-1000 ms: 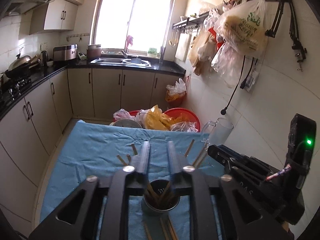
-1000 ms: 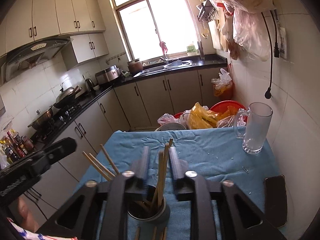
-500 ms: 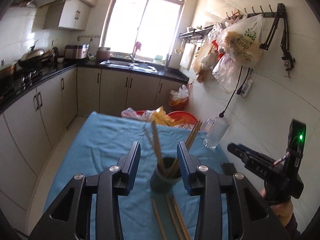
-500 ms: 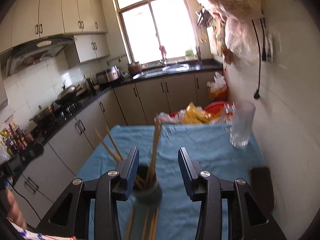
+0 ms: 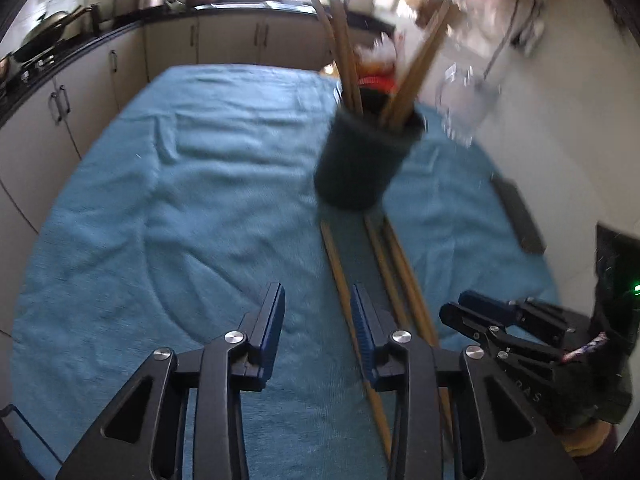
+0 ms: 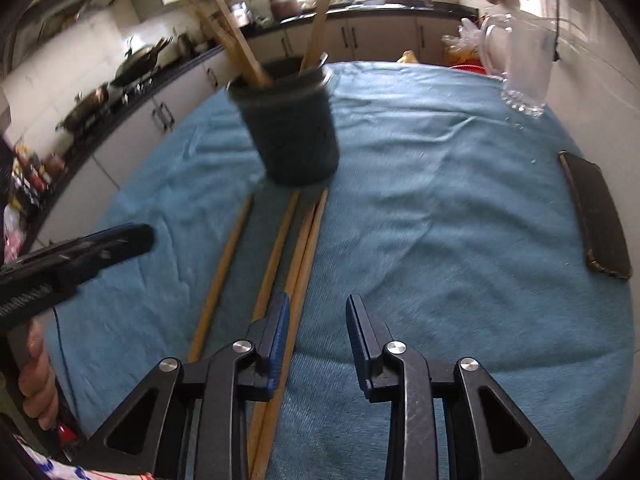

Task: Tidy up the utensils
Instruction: 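Lower both grippers to the loose chopsticks and close them on one each, then lift the chopsticks held in both grippers off the towel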

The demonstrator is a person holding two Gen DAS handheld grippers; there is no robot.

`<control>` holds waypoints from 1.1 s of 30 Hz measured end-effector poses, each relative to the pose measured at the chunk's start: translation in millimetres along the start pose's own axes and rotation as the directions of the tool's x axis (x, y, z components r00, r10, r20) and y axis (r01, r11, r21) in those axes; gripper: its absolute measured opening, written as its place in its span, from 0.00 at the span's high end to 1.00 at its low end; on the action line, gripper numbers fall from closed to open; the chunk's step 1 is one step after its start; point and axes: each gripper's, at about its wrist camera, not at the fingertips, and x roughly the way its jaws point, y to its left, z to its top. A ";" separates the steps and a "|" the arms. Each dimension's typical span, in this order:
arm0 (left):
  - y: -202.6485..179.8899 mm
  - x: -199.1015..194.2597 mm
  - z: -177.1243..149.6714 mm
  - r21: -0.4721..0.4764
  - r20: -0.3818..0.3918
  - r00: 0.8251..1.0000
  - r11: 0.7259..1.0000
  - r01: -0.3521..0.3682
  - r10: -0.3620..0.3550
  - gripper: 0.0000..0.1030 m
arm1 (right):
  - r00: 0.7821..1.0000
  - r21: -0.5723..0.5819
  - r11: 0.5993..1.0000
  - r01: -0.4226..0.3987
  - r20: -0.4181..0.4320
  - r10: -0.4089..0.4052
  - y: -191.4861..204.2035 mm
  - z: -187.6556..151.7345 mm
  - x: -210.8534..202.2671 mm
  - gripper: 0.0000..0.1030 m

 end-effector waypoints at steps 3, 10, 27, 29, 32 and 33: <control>-8.1 16.8 -4.9 0.028 -0.028 1.000 1.000 -0.003 0.003 0.70 | 1.000 -0.020 1.000 0.016 -0.007 -0.016 2.8 -2.7 6.4 0.72; -12.0 43.5 -1.9 0.030 -0.073 0.997 1.000 0.002 0.000 0.80 | 0.999 -0.046 0.998 0.050 -0.006 -0.050 8.6 0.2 12.4 0.76; 11.0 28.8 -14.4 0.010 -0.125 0.992 1.000 0.001 0.001 0.94 | 0.993 0.012 0.994 0.104 -0.058 -0.103 -17.6 -20.1 -5.3 0.92; 16.8 25.2 -18.6 -0.001 -0.152 0.988 1.000 0.029 -0.029 0.94 | 0.991 -0.009 0.994 0.110 -0.073 -0.110 -21.7 -32.0 -15.0 0.90; 20.9 19.9 -20.3 -0.018 -0.178 0.982 0.998 0.064 -0.066 0.94 | 0.990 -0.016 0.993 0.116 -0.082 -0.117 -26.5 -40.2 -22.2 0.82; 20.0 18.8 -20.5 -0.012 -0.180 0.981 0.998 0.069 -0.070 0.94 | 0.989 -0.018 0.993 0.117 -0.083 -0.118 -27.1 -40.0 -22.6 0.80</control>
